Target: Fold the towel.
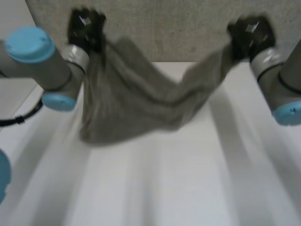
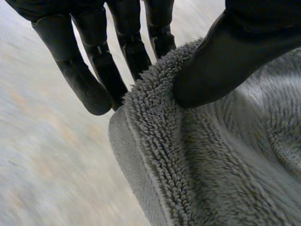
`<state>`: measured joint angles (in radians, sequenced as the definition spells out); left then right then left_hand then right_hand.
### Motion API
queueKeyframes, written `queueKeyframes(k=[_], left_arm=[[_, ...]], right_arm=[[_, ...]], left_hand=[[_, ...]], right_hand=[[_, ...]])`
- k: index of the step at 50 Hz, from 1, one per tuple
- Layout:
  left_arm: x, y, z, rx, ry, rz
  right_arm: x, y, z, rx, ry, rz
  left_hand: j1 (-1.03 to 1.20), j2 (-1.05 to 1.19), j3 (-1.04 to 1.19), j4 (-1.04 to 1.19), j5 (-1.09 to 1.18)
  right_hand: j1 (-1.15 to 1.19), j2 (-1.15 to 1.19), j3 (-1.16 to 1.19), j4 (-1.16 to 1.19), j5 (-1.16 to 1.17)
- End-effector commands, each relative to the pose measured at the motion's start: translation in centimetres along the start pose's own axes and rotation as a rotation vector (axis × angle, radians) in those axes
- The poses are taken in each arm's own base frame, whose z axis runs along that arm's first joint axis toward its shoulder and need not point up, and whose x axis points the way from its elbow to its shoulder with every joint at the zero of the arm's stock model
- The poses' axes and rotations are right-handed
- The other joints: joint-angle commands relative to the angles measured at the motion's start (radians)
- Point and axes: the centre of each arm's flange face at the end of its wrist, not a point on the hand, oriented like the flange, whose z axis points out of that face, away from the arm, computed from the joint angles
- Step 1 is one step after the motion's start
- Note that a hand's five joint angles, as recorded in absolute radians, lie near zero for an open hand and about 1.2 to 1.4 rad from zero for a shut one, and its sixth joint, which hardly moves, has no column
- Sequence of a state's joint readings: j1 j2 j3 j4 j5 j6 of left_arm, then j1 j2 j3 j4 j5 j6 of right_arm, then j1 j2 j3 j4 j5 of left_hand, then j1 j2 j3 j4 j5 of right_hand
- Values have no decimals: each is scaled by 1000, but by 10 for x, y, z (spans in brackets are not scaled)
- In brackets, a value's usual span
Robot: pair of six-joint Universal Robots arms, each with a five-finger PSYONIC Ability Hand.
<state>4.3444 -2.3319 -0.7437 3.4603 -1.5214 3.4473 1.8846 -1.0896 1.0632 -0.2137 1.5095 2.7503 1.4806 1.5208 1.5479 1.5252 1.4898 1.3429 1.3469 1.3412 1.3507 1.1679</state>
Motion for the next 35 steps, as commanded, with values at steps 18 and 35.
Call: queueKeyframes(k=[18,35], left_arm=[[7,65,-100,-357,70,-289],[17,91,-174,-609,223,28]], right_arm=[[-37,71,-51,-392,-272,-49],[-63,128,-98,-629,-432,-135]], left_hand=[[-84,-125,-152,-129,-268],[-943,-984,-1011,-988,-1127]], right_hand=[[53,49,55,46,54],[53,49,55,46,54]])
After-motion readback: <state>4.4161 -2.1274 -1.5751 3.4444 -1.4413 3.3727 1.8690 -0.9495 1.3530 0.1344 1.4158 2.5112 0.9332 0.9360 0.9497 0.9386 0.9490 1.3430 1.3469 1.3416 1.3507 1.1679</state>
